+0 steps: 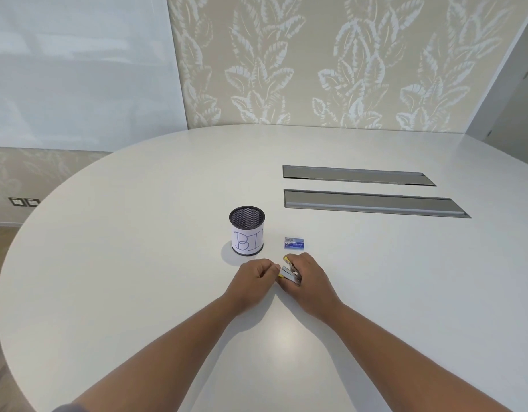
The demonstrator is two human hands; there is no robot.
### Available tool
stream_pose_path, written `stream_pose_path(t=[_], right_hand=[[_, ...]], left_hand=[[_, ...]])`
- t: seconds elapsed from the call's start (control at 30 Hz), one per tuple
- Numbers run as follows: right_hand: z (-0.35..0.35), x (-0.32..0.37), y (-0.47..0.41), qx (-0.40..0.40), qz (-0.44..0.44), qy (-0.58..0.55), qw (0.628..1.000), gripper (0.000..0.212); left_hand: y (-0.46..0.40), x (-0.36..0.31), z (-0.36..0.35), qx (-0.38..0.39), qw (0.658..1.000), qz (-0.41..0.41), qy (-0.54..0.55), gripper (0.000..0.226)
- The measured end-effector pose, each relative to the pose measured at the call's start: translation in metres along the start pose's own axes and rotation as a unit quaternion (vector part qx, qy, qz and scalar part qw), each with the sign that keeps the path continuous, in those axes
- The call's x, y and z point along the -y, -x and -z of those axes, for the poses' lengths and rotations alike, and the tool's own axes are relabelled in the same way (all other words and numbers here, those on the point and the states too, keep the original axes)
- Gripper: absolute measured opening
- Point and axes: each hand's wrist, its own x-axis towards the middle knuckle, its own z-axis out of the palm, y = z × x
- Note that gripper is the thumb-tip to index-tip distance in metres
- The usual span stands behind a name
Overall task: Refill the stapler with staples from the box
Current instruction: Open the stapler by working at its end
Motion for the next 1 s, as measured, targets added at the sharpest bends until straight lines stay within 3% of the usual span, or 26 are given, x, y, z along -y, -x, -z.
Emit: stream_pose_path(t=[0.4, 0.6, 0.8, 0.9, 1.0], right_hand=[[-0.0032, 0.0006, 0.0012, 0.036, -0.014, 0.079, 0.996, 0.061], [-0.0031, 0.0022, 0.0047, 0.051, 0.017, 0.074, 0.996, 0.034], [-0.0025, 0.0036, 0.0055, 0.031, 0.002, 0.058, 0.998, 0.042], [-0.0035, 0.0027, 0.0065, 0.05, 0.014, 0.059, 0.997, 0.028], [-0.0048, 0.0009, 0.0054, 0.039, 0.004, 0.054, 0.998, 0.034]], left_hand=[[0.001, 0.0021, 0.0014, 0.023, 1.0, -0.003, 0.018, 0.03], [0.0025, 0.0009, 0.0016, 0.031, 0.999, -0.013, 0.021, 0.034], [0.0034, -0.001, 0.0015, 0.032, 0.999, -0.014, 0.03, 0.033], [0.0039, -0.0016, 0.0015, 0.034, 0.999, -0.009, 0.026, 0.033], [0.0038, -0.0014, 0.002, 0.026, 0.999, -0.012, 0.018, 0.033]])
